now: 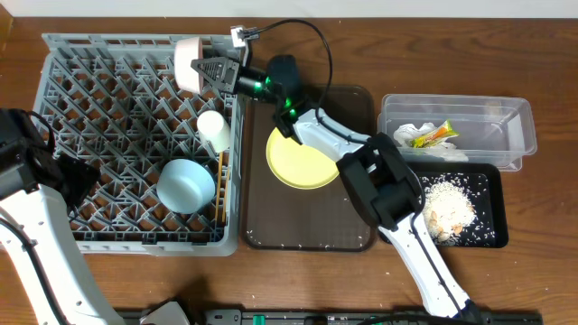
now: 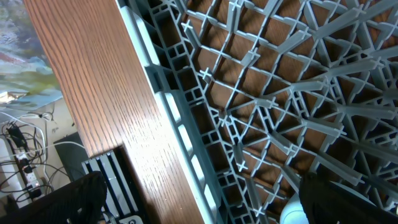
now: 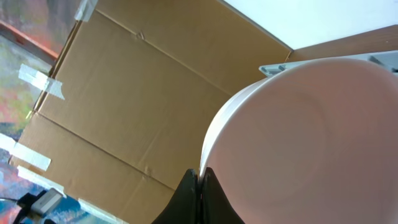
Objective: Sort waste into correct bins and load items into the dishwasher
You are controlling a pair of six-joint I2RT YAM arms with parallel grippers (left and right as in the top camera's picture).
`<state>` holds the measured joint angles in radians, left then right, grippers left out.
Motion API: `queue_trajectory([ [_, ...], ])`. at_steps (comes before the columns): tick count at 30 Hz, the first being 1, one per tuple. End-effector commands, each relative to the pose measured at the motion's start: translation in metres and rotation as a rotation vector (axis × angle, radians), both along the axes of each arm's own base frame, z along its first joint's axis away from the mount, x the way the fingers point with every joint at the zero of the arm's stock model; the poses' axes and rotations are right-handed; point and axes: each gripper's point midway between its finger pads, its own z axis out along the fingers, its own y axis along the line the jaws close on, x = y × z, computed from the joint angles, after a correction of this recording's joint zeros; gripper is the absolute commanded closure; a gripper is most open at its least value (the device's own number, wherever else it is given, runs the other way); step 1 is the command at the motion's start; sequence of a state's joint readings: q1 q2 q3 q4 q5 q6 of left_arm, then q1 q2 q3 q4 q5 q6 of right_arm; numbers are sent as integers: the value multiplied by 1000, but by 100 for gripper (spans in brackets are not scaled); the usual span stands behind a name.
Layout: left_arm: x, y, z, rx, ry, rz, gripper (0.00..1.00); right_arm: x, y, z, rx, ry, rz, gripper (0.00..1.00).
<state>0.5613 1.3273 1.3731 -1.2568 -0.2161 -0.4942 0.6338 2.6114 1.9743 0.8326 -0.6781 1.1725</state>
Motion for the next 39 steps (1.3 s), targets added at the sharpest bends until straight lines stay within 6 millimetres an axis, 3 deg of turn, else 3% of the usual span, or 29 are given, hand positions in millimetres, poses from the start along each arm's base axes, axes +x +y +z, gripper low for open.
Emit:
queue_trajectory([
  [1, -2, 2, 3, 12, 1, 9, 0, 4, -9, -5, -18, -13, 31, 99],
  [4, -2, 2, 3, 12, 1, 9, 0, 6, -18, -8, -29, -12, 57, 96],
  [8, -2, 2, 3, 12, 1, 9, 0, 7, -26, -9, -32, -2, 86, 62],
  [9, -2, 2, 3, 12, 1, 9, 0, 6, -26, -9, -34, -3, 95, 46],
  [13, -2, 2, 3, 12, 1, 9, 0, 9, -30, -9, -35, -3, 90, 25],
  [15, -2, 2, 3, 12, 1, 9, 0, 14, -35, -9, -33, 2, 81, 20],
  [16, -2, 2, 3, 12, 1, 9, 0, 17, -38, -9, -31, 11, 77, 7],
  [17, -2, 2, 3, 12, 1, 8, 0, 20, -42, -9, -28, 25, 71, 1],
  [25, -2, 2, 3, 12, 1, 9, 0, 51, -77, -13, -71, 104, -1, 1],
  [31, -2, 2, 3, 12, 1, 9, 0, 71, -105, -21, -231, 118, -105, 1],
  [35, -2, 2, 3, 12, 1, 9, 0, 74, -129, -16, -421, 66, -197, 1],
  [39, -2, 2, 3, 12, 2, 9, 0, 59, -159, -13, -674, 14, -254, 1],
])
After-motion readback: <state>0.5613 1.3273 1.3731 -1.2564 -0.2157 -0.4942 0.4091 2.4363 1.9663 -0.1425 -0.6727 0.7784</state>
